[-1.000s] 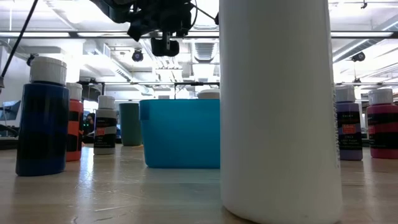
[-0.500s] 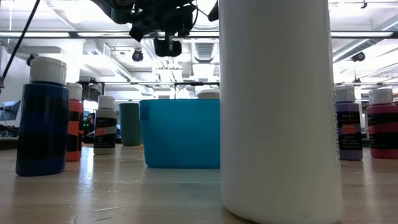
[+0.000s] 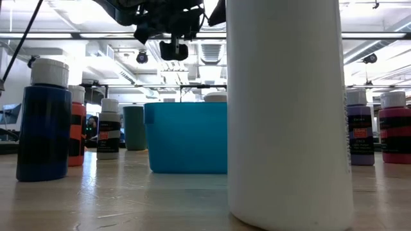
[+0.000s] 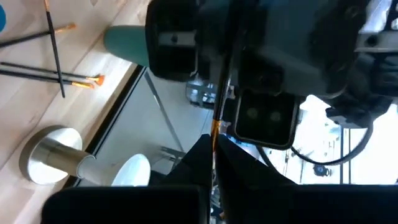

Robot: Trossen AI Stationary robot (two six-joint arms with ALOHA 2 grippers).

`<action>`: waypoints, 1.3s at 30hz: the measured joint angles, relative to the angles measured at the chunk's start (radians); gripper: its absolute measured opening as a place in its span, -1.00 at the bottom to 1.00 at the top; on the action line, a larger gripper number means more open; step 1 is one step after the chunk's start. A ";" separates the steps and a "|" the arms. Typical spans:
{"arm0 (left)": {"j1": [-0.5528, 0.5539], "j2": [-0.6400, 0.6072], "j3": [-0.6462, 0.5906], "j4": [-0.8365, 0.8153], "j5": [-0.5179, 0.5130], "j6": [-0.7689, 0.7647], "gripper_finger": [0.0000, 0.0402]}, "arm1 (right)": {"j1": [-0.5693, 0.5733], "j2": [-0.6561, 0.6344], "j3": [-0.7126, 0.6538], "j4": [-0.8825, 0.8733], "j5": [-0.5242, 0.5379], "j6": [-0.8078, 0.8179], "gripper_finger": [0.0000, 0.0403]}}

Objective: Pick & Place Paint Supplies
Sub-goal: Put the yellow paint brush into the green cup

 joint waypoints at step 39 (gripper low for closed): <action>0.015 -0.002 -0.001 0.007 -0.093 0.040 -0.98 | 0.023 -0.007 0.000 0.003 0.004 0.001 -0.96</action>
